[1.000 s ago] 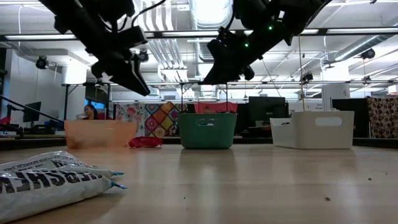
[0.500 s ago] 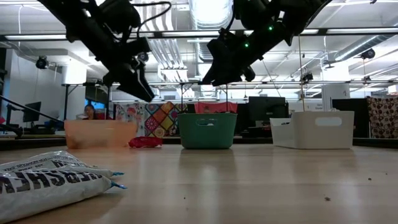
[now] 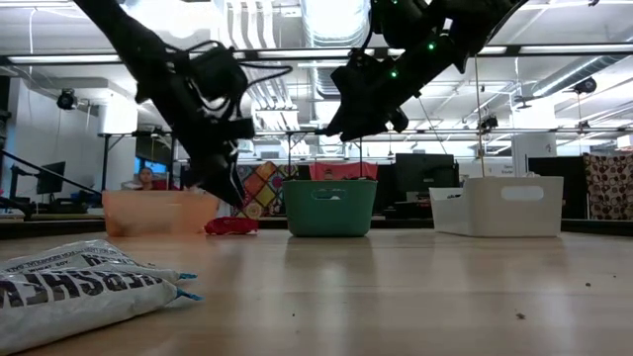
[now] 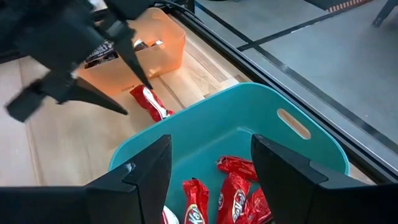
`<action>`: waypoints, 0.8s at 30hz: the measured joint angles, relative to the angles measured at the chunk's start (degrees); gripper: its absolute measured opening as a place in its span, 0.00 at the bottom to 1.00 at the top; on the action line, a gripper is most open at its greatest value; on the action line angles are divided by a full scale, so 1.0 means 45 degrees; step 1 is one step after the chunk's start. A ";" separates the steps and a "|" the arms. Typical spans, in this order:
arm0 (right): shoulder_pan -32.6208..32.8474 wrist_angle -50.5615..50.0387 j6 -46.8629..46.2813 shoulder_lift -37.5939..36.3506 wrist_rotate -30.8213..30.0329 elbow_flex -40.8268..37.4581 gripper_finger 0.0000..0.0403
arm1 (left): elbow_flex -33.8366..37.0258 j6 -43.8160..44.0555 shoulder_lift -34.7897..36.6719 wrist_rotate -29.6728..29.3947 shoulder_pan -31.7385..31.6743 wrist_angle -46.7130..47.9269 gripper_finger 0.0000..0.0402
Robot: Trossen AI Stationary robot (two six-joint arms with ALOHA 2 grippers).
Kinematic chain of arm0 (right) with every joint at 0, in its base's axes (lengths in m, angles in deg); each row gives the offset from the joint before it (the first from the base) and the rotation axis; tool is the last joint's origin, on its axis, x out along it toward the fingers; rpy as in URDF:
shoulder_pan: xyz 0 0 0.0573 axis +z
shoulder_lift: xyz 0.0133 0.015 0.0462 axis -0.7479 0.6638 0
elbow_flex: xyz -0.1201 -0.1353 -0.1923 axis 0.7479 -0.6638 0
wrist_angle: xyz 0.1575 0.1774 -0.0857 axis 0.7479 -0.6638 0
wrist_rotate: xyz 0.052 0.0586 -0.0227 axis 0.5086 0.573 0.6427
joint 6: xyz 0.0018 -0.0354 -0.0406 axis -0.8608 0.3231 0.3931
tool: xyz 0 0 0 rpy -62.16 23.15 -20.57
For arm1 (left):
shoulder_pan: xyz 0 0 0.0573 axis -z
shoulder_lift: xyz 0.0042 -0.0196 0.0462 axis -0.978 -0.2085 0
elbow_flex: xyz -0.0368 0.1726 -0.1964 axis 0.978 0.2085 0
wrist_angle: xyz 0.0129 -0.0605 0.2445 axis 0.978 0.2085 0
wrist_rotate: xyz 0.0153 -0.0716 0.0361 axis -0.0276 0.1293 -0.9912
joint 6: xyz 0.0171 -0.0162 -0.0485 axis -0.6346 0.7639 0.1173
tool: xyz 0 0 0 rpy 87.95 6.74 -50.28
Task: Organize candy in baskets
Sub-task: Put the red chocolate bar into the green bin
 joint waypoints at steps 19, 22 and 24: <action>0.0048 -0.0512 -0.0132 -0.0010 0.0004 -0.0005 0.53 | 0.0000 -0.0066 -0.2008 -0.0426 -0.0497 -0.1340 0.45; 0.0083 -0.0509 -0.0185 -0.0010 0.0008 -0.0005 0.53 | 0.0000 -0.0068 -0.2158 -0.0426 -0.0494 -0.1424 0.39; 0.0113 -0.0512 -0.0186 -0.0010 0.0005 -0.0005 0.53 | 0.0000 -0.0071 -0.2191 -0.0428 -0.0494 -0.1436 0.32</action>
